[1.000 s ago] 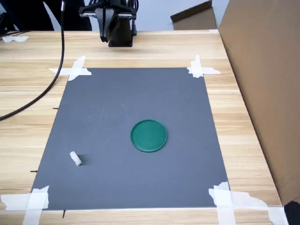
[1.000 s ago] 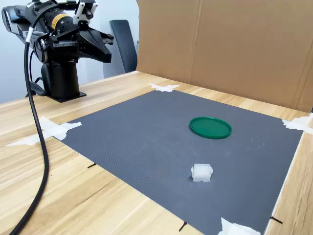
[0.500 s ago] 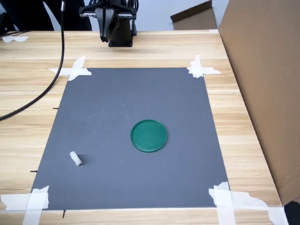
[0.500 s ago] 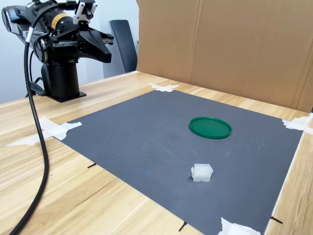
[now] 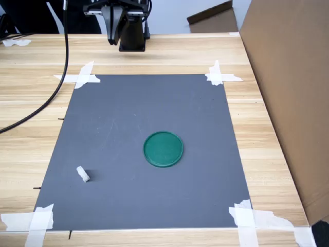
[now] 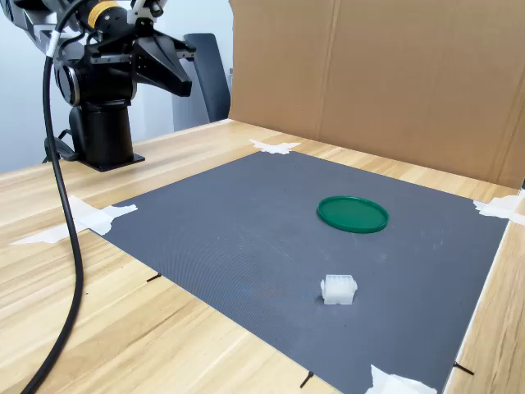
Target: Grasp a white terminal and put it in the green lid.
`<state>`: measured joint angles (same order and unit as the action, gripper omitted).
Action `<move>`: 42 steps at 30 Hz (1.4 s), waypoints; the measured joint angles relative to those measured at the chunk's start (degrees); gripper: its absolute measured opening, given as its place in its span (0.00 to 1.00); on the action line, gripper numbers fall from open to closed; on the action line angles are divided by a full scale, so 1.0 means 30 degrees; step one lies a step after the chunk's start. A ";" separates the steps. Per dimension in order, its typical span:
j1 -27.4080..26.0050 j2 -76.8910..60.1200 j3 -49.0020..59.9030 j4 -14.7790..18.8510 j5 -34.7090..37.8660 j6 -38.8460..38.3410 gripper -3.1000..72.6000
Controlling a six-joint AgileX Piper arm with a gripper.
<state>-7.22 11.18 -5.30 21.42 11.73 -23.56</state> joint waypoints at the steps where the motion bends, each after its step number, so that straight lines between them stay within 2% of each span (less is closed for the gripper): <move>1: 0.0000 0.0483 -0.0240 0.0000 0.0000 0.0000 0.00; 4: 0.0000 0.3203 -0.1947 0.0000 0.0000 0.0000 0.00; 5: 0.0000 0.5329 -0.3098 0.0000 0.0000 0.0000 0.00; 8: 0.0000 0.6904 -0.4099 0.0000 0.0029 0.0000 0.00; 10: 0.0000 0.9289 -0.6296 -0.0024 0.0626 0.0000 0.00; 14: 0.0000 1.0467 -0.7829 -0.0376 0.1660 0.0000 0.00; 17: 0.0000 1.2329 -1.0991 -0.0602 0.5421 0.0000 0.00; 21: 0.0000 1.3536 -1.2671 -0.0845 0.8144 -0.0219 0.00; 23: 0.0000 1.4729 -1.4204 -0.1360 1.0691 -0.0907 0.02; 27: 0.0000 1.5632 -1.4997 -0.1849 1.2253 -0.1837 0.14; 28: 0.0000 1.6354 -1.5396 -0.2096 1.2533 -0.1991 0.29; 31: 0.0000 1.6983 -1.5725 -0.2143 1.2533 -0.1992 0.46; 32: 0.0000 1.7080 -1.5774 -0.2143 1.2514 -0.1992 0.48; 33: 0.0000 1.7646 -1.6196 -0.2143 1.2532 -0.2006 0.61; 34: 0.0000 1.8090 -1.6580 -0.2160 1.2532 -0.2006 0.67; 37: 0.0000 1.9395 -1.8258 -0.2321 1.2841 -0.2321 0.75; 42: 0.0000 2.0142 -1.9327 -0.2898 1.3126 -0.2476 0.75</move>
<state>-7.22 71.61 -63.28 12.73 51.10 -30.99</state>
